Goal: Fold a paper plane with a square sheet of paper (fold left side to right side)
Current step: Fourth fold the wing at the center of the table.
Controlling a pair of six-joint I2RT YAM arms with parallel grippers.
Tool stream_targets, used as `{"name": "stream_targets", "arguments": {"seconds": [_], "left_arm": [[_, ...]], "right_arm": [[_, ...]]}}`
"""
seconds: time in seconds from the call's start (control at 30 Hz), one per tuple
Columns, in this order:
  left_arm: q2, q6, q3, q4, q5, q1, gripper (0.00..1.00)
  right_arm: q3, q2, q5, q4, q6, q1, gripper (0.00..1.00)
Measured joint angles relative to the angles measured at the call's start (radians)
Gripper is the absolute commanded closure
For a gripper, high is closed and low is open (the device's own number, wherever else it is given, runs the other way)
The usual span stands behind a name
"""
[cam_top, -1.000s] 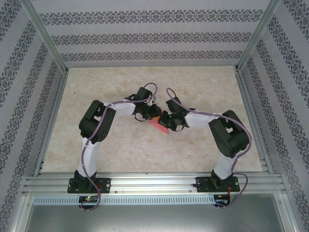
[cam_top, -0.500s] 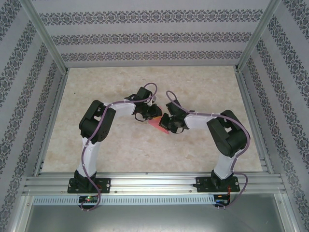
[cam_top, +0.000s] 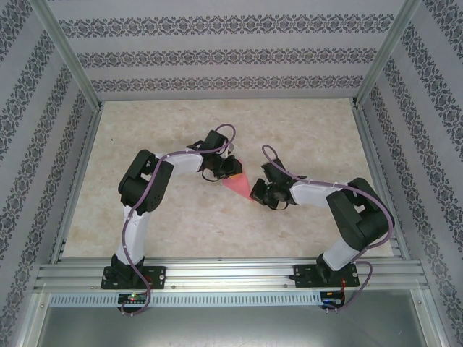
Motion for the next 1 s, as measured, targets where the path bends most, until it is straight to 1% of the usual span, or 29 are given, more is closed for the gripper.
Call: {"name": "stream_targets", "arguments": {"seconds": [0.13,0.27,0.37,0.6,0.77,0.87,1.0], "left_arm": [[0.000,0.000,0.001,-0.002,0.000,0.000,0.78],[0.000,0.000,0.001,-0.002,0.000,0.000,0.78],[0.000,0.000,0.001,-0.002,0.000,0.000,0.78],[0.000,0.000,0.001,-0.002,0.000,0.000,0.78],[0.000,0.000,0.001,-0.002,0.000,0.000,0.78],[0.000,0.000,0.001,-0.002,0.000,0.000,0.78],[0.000,0.000,0.001,-0.002,0.000,0.000,0.78]], "right_arm": [[-0.005,-0.024,0.000,-0.043,-0.023,-0.001,0.93],[0.047,-0.036,0.000,-0.137,-0.055,0.000,0.93],[0.087,-0.036,0.000,-0.154,-0.056,0.006,0.93],[0.129,0.012,-0.002,-0.144,-0.055,0.047,0.93],[0.129,0.056,-0.004,-0.145,-0.052,0.045,0.93],[0.115,0.058,-0.004,-0.133,-0.045,0.036,0.93],[0.067,0.039,-0.021,-0.074,-0.026,0.019,0.93]]}}
